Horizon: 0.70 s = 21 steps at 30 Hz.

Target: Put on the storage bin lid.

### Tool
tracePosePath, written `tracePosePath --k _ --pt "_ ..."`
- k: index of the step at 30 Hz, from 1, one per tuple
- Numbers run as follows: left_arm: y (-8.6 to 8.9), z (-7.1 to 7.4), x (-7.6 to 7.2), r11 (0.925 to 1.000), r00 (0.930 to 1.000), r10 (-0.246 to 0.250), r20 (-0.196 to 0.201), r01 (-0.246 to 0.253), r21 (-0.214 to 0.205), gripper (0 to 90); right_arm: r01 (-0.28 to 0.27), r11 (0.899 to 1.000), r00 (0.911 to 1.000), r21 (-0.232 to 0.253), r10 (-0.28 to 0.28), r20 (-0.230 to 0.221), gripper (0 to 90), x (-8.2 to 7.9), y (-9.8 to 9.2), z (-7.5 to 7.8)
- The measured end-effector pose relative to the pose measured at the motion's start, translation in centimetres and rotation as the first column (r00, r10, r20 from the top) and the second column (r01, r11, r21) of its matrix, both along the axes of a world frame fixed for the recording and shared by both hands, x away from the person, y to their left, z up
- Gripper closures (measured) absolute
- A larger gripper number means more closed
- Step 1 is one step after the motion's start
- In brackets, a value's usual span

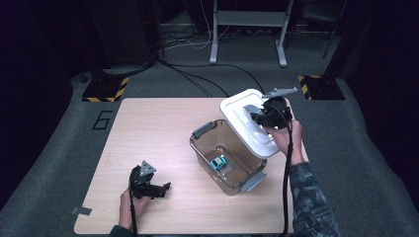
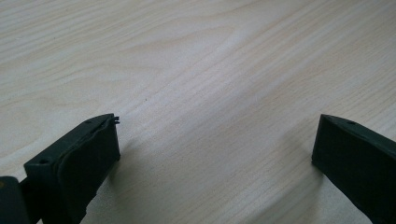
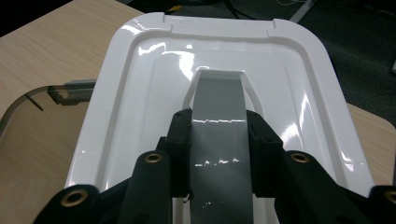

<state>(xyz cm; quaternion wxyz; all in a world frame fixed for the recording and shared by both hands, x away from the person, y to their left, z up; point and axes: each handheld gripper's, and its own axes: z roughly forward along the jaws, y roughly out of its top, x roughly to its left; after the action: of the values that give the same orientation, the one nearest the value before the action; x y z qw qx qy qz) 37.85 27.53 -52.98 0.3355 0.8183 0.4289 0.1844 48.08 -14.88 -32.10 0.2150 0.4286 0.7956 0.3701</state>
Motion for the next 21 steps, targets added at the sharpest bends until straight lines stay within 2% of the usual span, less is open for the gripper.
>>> tracePosePath --k 9,21 --pt "0.0 0.0 0.0 1.0 1.0 0.0 -0.003 0.0 0.0 0.2 -0.064 0.998 0.9976 0.015 0.065 -0.025 66.4 -0.7 2.2 -0.6" --pt "0.0 0.0 0.0 1.0 1.0 0.0 0.002 0.0 0.0 0.2 -0.106 0.994 0.9925 0.037 0.108 -0.057 66.4 -1.7 4.0 -1.2"
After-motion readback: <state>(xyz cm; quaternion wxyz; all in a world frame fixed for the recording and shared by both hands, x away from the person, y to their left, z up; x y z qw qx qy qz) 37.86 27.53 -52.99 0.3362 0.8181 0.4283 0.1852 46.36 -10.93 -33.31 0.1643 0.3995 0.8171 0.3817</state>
